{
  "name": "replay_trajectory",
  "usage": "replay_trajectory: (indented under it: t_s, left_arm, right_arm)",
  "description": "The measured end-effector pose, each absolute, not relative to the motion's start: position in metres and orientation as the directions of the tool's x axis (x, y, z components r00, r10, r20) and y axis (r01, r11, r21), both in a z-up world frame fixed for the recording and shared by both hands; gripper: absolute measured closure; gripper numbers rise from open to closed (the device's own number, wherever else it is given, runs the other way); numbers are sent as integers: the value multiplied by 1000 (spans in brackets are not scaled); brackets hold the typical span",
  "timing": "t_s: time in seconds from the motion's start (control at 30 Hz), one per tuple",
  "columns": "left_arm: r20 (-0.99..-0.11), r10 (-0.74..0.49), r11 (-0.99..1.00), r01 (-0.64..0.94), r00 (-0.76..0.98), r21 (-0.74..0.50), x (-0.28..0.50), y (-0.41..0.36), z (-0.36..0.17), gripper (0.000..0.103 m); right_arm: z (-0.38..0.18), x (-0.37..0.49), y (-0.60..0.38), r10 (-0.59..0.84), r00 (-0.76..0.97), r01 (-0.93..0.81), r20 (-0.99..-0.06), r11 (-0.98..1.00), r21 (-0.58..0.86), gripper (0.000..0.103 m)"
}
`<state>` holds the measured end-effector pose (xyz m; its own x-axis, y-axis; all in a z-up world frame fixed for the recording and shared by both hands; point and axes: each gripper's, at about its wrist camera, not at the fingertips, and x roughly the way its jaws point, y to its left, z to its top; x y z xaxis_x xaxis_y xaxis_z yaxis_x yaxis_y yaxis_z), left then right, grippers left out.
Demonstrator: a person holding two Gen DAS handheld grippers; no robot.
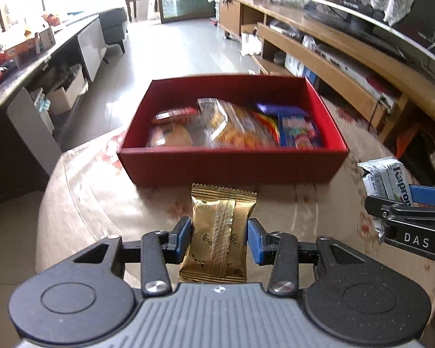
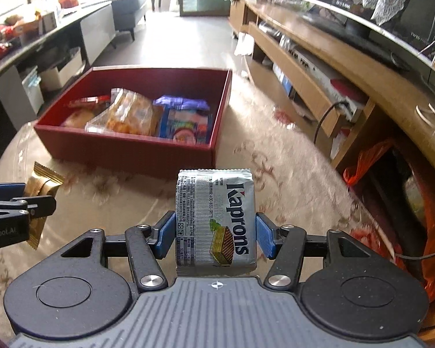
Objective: Organize snacks
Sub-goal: 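Lift and carry the gold snack and Kaprons packet in both grippers to the box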
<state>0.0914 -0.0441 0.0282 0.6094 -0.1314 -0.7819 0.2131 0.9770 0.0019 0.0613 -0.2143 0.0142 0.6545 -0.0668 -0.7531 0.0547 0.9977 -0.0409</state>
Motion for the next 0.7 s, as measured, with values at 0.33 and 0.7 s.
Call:
replay_trajectory:
  t_s: [0.33,0.7]
  left_arm:
    - [-730,-112,985,172,674,7,126,-46,51,64]
    - [-704,-95,989,145,703,11,156,-49,62,64]
  right_arm:
    - [41,90,-215,-52,731,75,-680,997,5,38]
    - [53,119,-214,-40,768,81,-639,996,35,38]
